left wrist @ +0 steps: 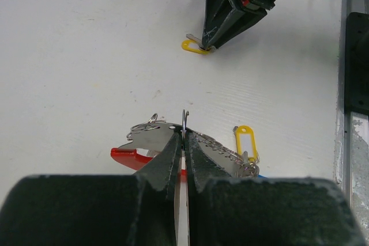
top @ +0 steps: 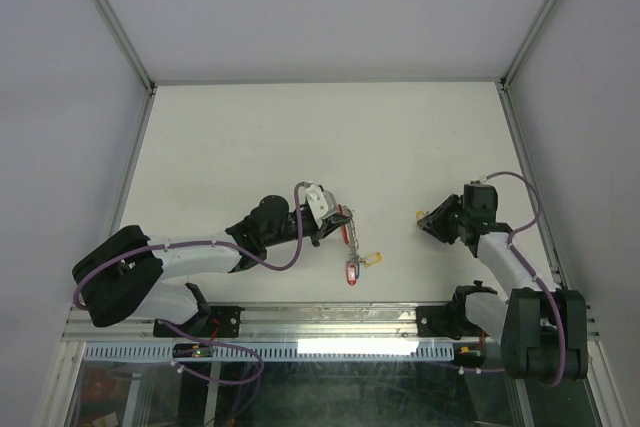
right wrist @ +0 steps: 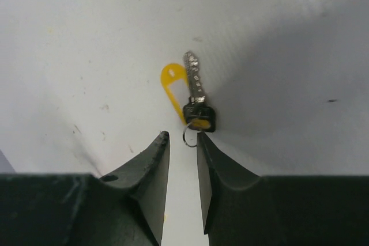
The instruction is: Put the keys on the keyring
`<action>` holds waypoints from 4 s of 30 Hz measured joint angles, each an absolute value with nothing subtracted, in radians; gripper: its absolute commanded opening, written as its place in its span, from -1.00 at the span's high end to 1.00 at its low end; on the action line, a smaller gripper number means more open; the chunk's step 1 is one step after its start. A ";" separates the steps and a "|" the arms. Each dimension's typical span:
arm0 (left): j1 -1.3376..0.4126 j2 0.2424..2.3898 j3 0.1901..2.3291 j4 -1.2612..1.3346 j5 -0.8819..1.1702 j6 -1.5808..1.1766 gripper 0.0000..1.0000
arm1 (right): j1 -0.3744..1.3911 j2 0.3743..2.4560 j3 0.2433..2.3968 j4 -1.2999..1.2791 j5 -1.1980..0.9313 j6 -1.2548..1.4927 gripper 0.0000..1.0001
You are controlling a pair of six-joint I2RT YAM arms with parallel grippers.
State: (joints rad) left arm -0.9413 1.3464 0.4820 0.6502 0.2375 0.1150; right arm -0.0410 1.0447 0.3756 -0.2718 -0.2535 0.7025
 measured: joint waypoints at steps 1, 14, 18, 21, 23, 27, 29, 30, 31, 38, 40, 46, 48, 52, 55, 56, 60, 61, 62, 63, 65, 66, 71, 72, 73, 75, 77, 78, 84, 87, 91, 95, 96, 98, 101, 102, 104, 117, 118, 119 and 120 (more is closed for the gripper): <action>-0.941 1.346 0.482 0.649 0.237 0.115 1.00 | -0.019 1.045 0.376 -0.266 -0.255 0.712 0.43; -0.941 1.357 0.503 0.624 0.242 0.115 1.00 | 0.194 1.111 0.455 -0.233 -0.183 0.712 0.37; -0.941 1.360 0.505 0.619 0.241 0.115 1.00 | 0.198 1.022 0.522 -0.323 -0.094 0.624 0.31; -0.941 1.364 0.510 0.612 0.240 0.115 1.00 | 0.223 1.007 0.592 -0.414 0.007 0.568 0.23; -0.941 1.366 0.510 0.611 0.239 0.114 1.00 | 0.259 1.029 0.631 -0.467 0.068 0.543 0.19; -0.941 1.369 0.510 0.607 0.239 0.112 1.00 | 0.370 1.142 0.708 -0.557 0.179 0.509 0.17; -0.941 1.369 0.510 0.607 0.239 0.111 1.00 | 0.416 1.205 0.741 -0.596 0.225 0.498 0.17; -0.941 1.369 0.510 0.606 0.239 0.111 1.00 | 0.433 1.232 0.755 -0.611 0.245 0.495 0.17; -0.941 1.369 0.510 0.606 0.239 0.111 1.00 | 0.447 1.255 0.768 -0.624 0.266 0.494 0.17; -0.941 1.376 0.517 0.605 0.239 0.111 1.00 | 0.513 1.386 0.824 -0.670 0.376 0.492 0.19; -0.941 1.377 0.518 0.605 0.239 0.111 1.00 | 0.519 1.407 0.825 -0.677 0.393 0.492 0.20; -0.941 1.382 0.519 0.607 0.239 0.112 1.00 | 0.521 1.443 0.825 -0.684 0.415 0.495 0.22; -0.941 1.383 0.519 0.608 0.240 0.112 1.00 | 0.521 1.453 0.825 -0.684 0.416 0.495 0.23; -0.941 1.387 0.520 0.614 0.239 0.112 1.00 | 0.521 1.475 0.825 -0.686 0.421 0.495 0.32; -0.941 1.387 0.520 0.614 0.239 0.112 1.00 | 0.521 1.478 0.825 -0.686 0.424 0.495 0.39; -0.941 1.388 0.521 0.614 0.239 0.112 1.00 | 0.521 1.479 0.825 -0.686 0.426 0.495 0.40; -0.941 1.388 0.521 0.614 0.240 0.112 1.00 | 0.521 1.484 0.825 -0.686 0.430 0.496 0.41; -0.941 1.388 0.521 0.614 0.240 0.112 1.00 | 0.521 1.485 0.825 -0.687 0.430 0.496 0.41; -0.941 1.388 0.521 0.613 0.240 0.112 1.00 | 0.521 1.486 0.825 -0.687 0.430 0.496 0.41; -0.941 1.388 0.521 0.614 0.240 0.112 1.00 | 0.521 1.487 0.825 -0.687 0.431 0.497 0.41; -0.941 1.388 0.521 0.613 0.240 0.112 1.00 | 0.521 1.493 0.825 -0.688 0.431 0.500 0.44; -0.941 1.388 0.521 0.613 0.240 0.112 1.00 | 0.521 1.496 0.825 -0.690 0.431 0.500 0.47; -0.941 1.389 0.525 0.609 0.240 0.112 1.00 | 0.521 1.509 0.825 -0.696 0.434 0.507 0.72; -0.941 1.390 0.527 0.607 0.240 0.112 1.00 | 0.521 1.509 0.825 -0.696 0.434 0.508 0.78; -0.941 1.390 0.529 0.606 0.241 0.112 1.00 | 0.521 1.509 0.825 -0.697 0.437 0.510 0.82; -0.941 1.393 0.530 0.606 0.241 0.112 1.00 | 0.521 1.507 0.825 -0.700 0.440 0.513 0.96; -0.941 1.395 0.531 0.606 0.241 0.113 1.00 | 0.521 1.500 0.825 -0.703 0.442 0.515 1.00; -0.941 1.395 0.532 0.606 0.241 0.113 1.00 | 0.521 1.494 0.825 -0.704 0.443 0.515 1.00; -0.941 1.402 0.537 0.608 0.245 0.112 1.00 | 0.521 1.439 0.825 -0.709 0.450 0.515 1.00; -0.941 1.402 0.537 0.608 0.245 0.113 1.00 | 0.521 1.412 0.825 -0.707 0.448 0.509 1.00; -0.941 1.402 0.537 0.608 0.245 0.113 1.00 | 0.522 1.344 0.818 -0.668 0.390 0.458 1.00; -0.941 1.402 0.537 0.608 0.245 0.112 1.00 | 0.522 1.258 0.775 -0.585 0.256 0.374 1.00; -0.941 1.402 0.537 0.608 0.245 0.112 1.00 | 0.522 1.232 0.757 -0.561 0.213 0.349 1.00; -0.941 1.402 0.537 0.608 0.245 0.112 1.00 | 0.522 1.180 0.720 -0.518 0.130 0.304 1.00; -0.941 1.402 0.537 0.609 0.245 0.112 1.00 | 0.522 1.093 0.668 -0.465 0.004 0.240 1.00; -0.941 1.402 0.537 0.610 0.245 0.112 1.00 | 0.522 1.069 0.657 -0.452 -0.031 0.219 1.00; -0.941 1.404 0.535 0.616 0.245 0.112 1.00 | 0.522 1.035 0.646 -0.430 -0.104 0.175 1.00; -0.941 1.410 0.490 0.707 0.242 0.148 1.00 | 0.523 1.076 0.671 -0.378 -0.521 -0.015 1.00; -0.941 1.410 0.488 0.711 0.240 0.155 1.00 | 0.523 1.089 0.686 -0.389 -0.541 -0.026 1.00; -0.941 1.410 0.485 0.715 0.238 0.163 1.00 | 0.523 1.098 0.700 -0.399 -0.557 -0.035 1.00; -0.941 1.410 0.482 0.723 0.234 0.172 1.00 | 0.525 1.105 0.713 -0.408 -0.569 -0.044 1.00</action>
